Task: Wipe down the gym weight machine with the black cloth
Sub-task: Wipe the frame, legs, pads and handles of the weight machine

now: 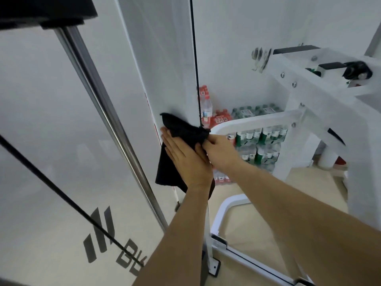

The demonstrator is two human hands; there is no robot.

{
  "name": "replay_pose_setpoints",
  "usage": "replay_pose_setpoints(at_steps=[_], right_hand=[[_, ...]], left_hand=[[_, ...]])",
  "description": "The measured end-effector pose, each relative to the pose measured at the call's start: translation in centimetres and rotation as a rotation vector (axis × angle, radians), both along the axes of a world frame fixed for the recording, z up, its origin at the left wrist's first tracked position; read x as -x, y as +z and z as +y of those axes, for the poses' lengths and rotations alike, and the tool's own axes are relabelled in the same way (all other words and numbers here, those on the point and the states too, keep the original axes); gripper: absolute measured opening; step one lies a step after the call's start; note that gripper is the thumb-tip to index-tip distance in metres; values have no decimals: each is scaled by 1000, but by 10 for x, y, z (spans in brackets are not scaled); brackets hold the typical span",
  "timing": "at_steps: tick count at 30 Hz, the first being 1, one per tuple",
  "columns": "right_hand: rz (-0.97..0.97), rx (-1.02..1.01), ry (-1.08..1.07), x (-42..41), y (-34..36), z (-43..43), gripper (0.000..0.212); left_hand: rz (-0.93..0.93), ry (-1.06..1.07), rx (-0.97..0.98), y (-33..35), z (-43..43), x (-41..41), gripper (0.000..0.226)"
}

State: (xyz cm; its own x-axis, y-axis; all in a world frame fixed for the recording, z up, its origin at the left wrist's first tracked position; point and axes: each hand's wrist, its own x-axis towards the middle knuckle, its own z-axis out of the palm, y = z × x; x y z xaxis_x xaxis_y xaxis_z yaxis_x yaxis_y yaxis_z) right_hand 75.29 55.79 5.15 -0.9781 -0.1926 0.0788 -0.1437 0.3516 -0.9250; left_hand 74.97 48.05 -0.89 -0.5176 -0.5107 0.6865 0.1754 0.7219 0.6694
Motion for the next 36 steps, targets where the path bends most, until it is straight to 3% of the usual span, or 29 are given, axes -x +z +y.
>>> replay_pose_setpoints(at_steps=[6, 12, 22, 29, 36], right_hand=[[-95, 55, -111, -14, -13, 3, 22], [-75, 196, -112, -50, 19, -3, 17], [-63, 202, -231, -135, 38, -20, 14], [-41, 243, -389, -228, 51, -47, 18], [-25, 303, -558, -306, 18, -93, 24]], left_hand=[[-196, -140, -94, -17, -6, -37, 58], [-214, -50, -239, 34, -15, -83, 13], [-307, -150, -343, 61, -35, -183, 13], [-335, -264, -285, 70, -64, -264, 20], [-437, -371, -302, 53, -86, -328, 27]])
